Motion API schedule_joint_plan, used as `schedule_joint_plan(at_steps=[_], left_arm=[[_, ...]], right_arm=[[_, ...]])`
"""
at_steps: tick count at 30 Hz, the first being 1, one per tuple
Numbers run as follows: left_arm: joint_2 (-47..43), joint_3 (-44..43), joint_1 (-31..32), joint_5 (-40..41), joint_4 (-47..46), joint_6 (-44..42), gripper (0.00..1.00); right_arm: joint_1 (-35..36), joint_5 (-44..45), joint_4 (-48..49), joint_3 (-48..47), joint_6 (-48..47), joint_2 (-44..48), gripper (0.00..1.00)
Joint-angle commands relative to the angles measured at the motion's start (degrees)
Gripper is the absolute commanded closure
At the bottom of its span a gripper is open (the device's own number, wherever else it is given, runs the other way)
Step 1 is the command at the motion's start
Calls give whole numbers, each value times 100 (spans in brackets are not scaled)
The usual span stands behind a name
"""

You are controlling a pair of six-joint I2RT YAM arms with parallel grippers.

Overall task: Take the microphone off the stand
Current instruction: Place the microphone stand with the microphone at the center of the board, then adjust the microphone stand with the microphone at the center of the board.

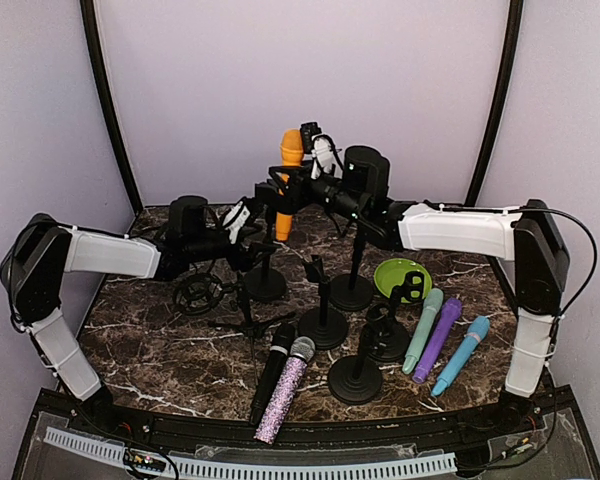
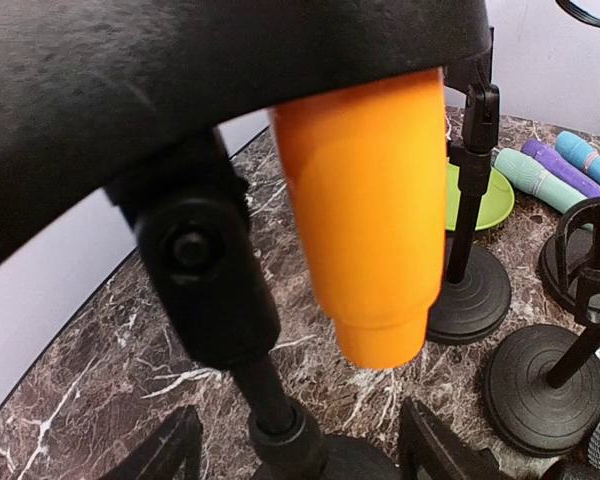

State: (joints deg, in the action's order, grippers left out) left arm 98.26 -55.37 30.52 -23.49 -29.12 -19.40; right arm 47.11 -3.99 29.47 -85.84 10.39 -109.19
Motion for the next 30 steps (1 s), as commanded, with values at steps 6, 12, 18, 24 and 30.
schedule_joint_plan(at_steps=[6, 12, 18, 24, 30], left_arm=[[-940, 305, -230, 64, 497, -148, 27], [-1727, 411, -231, 13, 1044, -246, 26], [-2117, 185, -231, -229, 1882, -308, 23], [-1915, -494, -327, -737, 2821, -276, 21], [-1562, -1046, -446, -1408, 3332, -404, 20]], right_arm=[[-52, -551, 579, -101, 23, -21, 92], [-49, -944, 470, -108, -39, -126, 91], [-58, -1301, 167, -204, -200, -238, 91], [-83, -1947, -227, -353, -279, -351, 90], [-233, -2638, -293, -372, -143, -447, 90]])
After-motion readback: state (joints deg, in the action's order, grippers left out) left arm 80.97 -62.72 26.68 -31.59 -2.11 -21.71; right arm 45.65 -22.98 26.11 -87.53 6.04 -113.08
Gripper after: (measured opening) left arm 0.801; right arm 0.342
